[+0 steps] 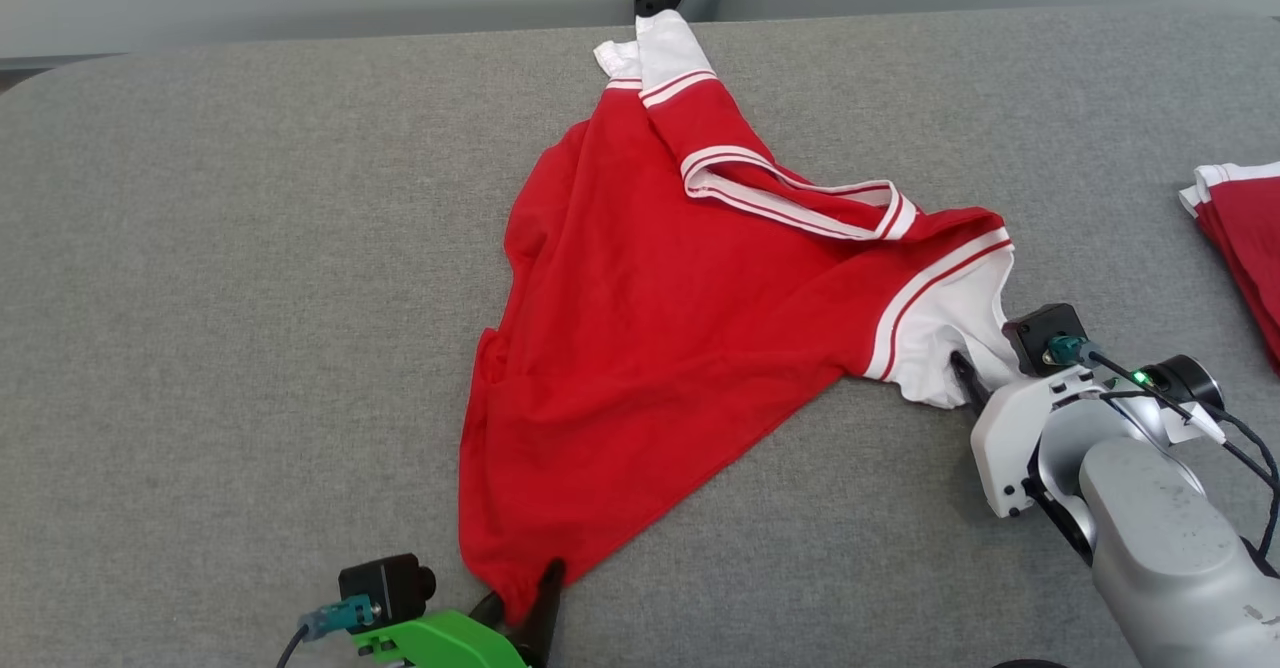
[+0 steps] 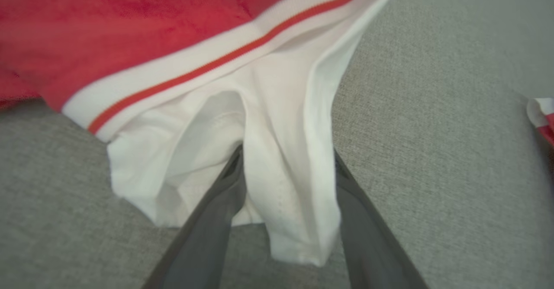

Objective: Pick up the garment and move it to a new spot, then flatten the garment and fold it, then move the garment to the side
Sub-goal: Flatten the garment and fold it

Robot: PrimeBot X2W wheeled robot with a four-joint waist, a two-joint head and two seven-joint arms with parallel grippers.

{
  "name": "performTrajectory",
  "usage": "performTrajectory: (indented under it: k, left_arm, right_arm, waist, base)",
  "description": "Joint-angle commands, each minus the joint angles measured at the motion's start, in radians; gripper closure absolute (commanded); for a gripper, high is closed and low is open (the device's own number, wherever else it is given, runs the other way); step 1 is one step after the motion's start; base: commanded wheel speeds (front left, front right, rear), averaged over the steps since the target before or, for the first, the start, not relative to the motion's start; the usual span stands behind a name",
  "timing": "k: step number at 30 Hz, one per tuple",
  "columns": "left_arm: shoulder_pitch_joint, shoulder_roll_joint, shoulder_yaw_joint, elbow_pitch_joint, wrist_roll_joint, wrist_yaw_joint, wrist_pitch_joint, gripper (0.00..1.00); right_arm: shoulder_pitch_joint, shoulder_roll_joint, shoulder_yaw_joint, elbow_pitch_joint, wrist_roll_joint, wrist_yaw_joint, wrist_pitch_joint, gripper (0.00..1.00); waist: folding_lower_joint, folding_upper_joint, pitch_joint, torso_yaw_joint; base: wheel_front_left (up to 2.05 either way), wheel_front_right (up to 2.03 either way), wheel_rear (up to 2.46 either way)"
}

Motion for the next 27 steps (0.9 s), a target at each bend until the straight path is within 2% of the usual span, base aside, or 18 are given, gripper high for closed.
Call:
performTrajectory:
  k: [1,5,9,11,13,17,18,22,24,27]
  left_arm:
    - [-0.017,-0.006,-0.003,0.039,-0.030,-0.017,-0.002,1.00]
    - [-0.054,-0.007,0.001,0.085,-0.068,-0.049,-0.043,1.00]
    - [-0.060,-0.001,0.014,0.060,-0.094,-0.066,-0.054,1.00]
    - [-0.037,0.011,0.026,0.014,-0.123,-0.077,-0.042,1.00]
    - [-0.008,0.024,0.045,-0.066,-0.158,-0.084,-0.020,1.00]
    - [0.058,0.073,0.087,-0.293,-0.229,-0.079,0.045,1.00]
    - [0.058,0.073,0.087,-0.293,-0.229,-0.079,0.045,1.00]
    - [0.103,0.138,0.147,-0.533,-0.288,-0.045,0.119,1.00]
    - [0.091,0.186,0.196,-0.671,-0.319,-0.011,0.169,1.00]
    - [0.030,0.224,0.240,-0.762,-0.343,0.017,0.220,1.00]
  right_arm:
    - [0.000,-0.016,0.010,0.026,0.004,-0.001,0.002,1.00]
    - [-0.007,-0.023,0.013,0.030,0.049,-0.001,-0.032,1.00]
    - [0.006,-0.035,0.029,-0.016,0.114,-0.001,-0.028,1.00]
    - [0.032,-0.030,0.040,-0.070,0.221,-0.001,0.011,1.00]
    - [0.062,-0.054,0.055,-0.167,0.363,-0.001,0.080,1.00]
    - [0.163,-0.151,0.023,-0.467,0.720,-0.001,0.273,1.00]
    - [0.163,-0.151,0.023,-0.467,0.720,-0.001,0.273,1.00]
    - [0.263,-0.246,-0.118,-0.722,0.971,0.000,0.400,1.00]
    - [0.304,-0.263,-0.231,-0.841,1.068,0.000,0.445,1.00]
    - [0.304,-0.247,-0.325,-0.928,1.139,0.000,0.484,1.00]
  waist:
    - [0.0000,0.0000,0.000,-0.003]
    - [0.0000,0.0000,-0.009,-0.008]
    - [0.0000,0.0000,-0.030,-0.021]
    - [0.0000,0.0000,-0.045,-0.030]
    - [0.0000,0.0000,-0.057,-0.037]
    - [0.0000,0.0000,-0.079,-0.046]
    - [0.0000,0.0000,-0.079,-0.046]
    - [0.0000,0.0000,-0.098,-0.053]
    - [0.0000,0.0000,-0.107,-0.059]
    - [0.0000,0.0000,-0.113,-0.060]
  base:
    - [0.00,0.00,0.00]
    - [0.00,0.00,0.00]
    - [0.00,0.00,0.00]
    - [0.00,0.00,0.00]
    - [0.00,0.00,0.00]
    - [0.00,0.00,0.00]
    - [0.00,0.00,0.00]
    - [0.00,0.00,0.00]
    - [0.00,0.00,0.00]
    - [0.00,0.00,0.00]
